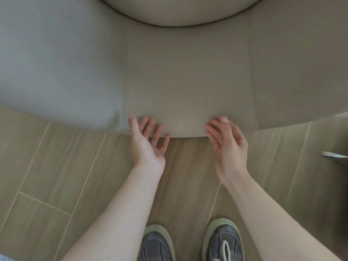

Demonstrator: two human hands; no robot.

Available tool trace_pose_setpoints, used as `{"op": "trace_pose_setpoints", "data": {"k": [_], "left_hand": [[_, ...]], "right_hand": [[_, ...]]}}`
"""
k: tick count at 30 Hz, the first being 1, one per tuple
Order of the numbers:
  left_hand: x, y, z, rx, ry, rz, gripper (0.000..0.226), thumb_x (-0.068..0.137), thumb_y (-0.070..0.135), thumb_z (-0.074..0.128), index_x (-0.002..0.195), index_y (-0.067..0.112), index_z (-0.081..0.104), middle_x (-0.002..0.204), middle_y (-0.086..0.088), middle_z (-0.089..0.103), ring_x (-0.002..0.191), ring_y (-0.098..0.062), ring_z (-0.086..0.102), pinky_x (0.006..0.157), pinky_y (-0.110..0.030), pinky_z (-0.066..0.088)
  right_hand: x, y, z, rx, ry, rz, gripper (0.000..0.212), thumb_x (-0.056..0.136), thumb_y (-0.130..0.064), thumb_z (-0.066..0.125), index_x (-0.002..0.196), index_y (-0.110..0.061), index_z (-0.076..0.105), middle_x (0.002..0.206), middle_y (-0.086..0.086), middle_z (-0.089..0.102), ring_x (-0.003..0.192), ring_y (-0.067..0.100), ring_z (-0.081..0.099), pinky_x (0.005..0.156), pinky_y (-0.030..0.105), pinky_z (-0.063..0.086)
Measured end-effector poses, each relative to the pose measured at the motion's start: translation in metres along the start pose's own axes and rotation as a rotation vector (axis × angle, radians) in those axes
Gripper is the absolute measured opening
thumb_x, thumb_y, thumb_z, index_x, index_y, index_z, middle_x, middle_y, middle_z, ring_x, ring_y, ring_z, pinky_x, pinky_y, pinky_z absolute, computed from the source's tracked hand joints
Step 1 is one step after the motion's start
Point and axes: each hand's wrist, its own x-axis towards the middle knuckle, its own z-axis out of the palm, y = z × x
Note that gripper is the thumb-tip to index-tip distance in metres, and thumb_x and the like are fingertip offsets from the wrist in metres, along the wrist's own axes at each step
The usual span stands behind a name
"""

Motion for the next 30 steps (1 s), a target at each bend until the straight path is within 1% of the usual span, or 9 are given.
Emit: {"op": "trace_pose_setpoints", "data": {"k": [3,5,7,9,15,17,23,26,30], "left_hand": [[0.015,-0.011,-0.001,-0.024,0.157,-0.053,0.056,0.080,0.066,0.081,0.104,0.018,0.065,0.110,0.000,0.067,0.107,-0.017,0.070,0.085,-0.042,0.065],[0.020,-0.016,-0.001,0.054,0.167,-0.050,0.065,0.076,0.060,0.087,0.117,0.017,0.059,0.124,0.000,0.062,0.115,-0.015,0.066,0.096,-0.038,0.063],[0.025,-0.020,0.001,0.120,0.138,-0.024,0.076,0.076,0.049,0.090,0.134,0.019,0.050,0.132,0.002,0.061,0.122,-0.014,0.063,0.107,-0.037,0.056],[0.031,-0.021,0.004,0.062,0.079,-0.008,0.083,0.073,0.038,0.093,0.141,0.024,0.048,0.135,0.007,0.067,0.125,-0.013,0.065,0.112,-0.041,0.052],[0.044,-0.019,0.011,-0.131,0.025,-0.080,0.106,0.042,0.036,0.098,0.141,0.026,0.062,0.131,0.003,0.074,0.121,-0.018,0.071,0.104,-0.043,0.058],[0.038,-0.013,0.011,-0.142,0.054,-0.100,0.104,0.041,0.032,0.097,0.139,0.023,0.063,0.129,-0.001,0.075,0.119,-0.020,0.072,0.099,-0.044,0.060],[-0.056,0.032,0.010,-0.153,0.106,-0.080,0.089,0.057,0.028,0.095,0.140,0.022,0.063,0.128,-0.002,0.077,0.119,-0.023,0.073,0.104,-0.049,0.059],[-0.127,0.075,0.018,-0.126,0.150,-0.051,0.072,0.077,0.023,0.090,0.143,0.024,0.059,0.130,-0.001,0.076,0.118,-0.021,0.073,0.094,-0.044,0.062],[-0.214,0.142,0.044,-0.129,0.215,-0.025,0.061,0.083,0.017,0.086,0.135,0.020,0.055,0.124,0.000,0.076,0.098,-0.016,0.075,0.063,-0.030,0.062]], "right_hand": [[0.011,0.014,0.000,0.018,0.231,0.119,0.030,0.095,-0.032,0.079,0.100,-0.006,0.066,0.095,0.010,0.075,0.092,0.021,0.077,0.093,0.035,0.064],[0.014,0.017,0.003,0.040,0.343,0.205,0.050,0.086,-0.038,0.086,0.114,-0.007,0.057,0.100,0.005,0.067,0.090,0.015,0.071,0.099,0.034,0.061],[0.021,0.013,0.006,0.097,0.331,0.260,0.072,0.080,-0.040,0.089,0.135,-0.013,0.051,0.112,-0.006,0.068,0.102,0.010,0.070,0.107,0.030,0.053],[0.030,0.006,0.012,0.204,0.241,0.269,0.080,0.070,-0.040,0.093,0.140,-0.024,0.055,0.122,-0.012,0.075,0.113,0.009,0.073,0.112,0.033,0.051],[0.049,-0.001,0.025,0.420,0.269,0.330,0.091,0.050,-0.036,0.099,0.135,-0.029,0.066,0.118,-0.006,0.080,0.111,0.016,0.076,0.094,0.042,0.064],[0.042,-0.009,0.026,0.445,0.297,0.360,0.089,0.049,-0.031,0.099,0.133,-0.027,0.068,0.114,-0.004,0.082,0.104,0.017,0.078,0.078,0.040,0.067],[-0.036,-0.074,0.029,0.466,0.333,0.393,0.093,0.054,-0.025,0.099,0.139,-0.024,0.062,0.120,0.001,0.080,0.107,0.022,0.078,0.091,0.047,0.065],[-0.089,-0.136,0.037,0.427,0.335,0.405,0.082,0.065,-0.022,0.098,0.139,-0.025,0.062,0.123,0.001,0.079,0.108,0.022,0.078,0.074,0.040,0.067],[-0.150,-0.227,0.061,0.377,0.339,0.369,0.073,0.076,-0.016,0.092,0.141,-0.025,0.061,0.125,-0.001,0.078,0.109,0.020,0.077,0.079,0.039,0.064]]}}
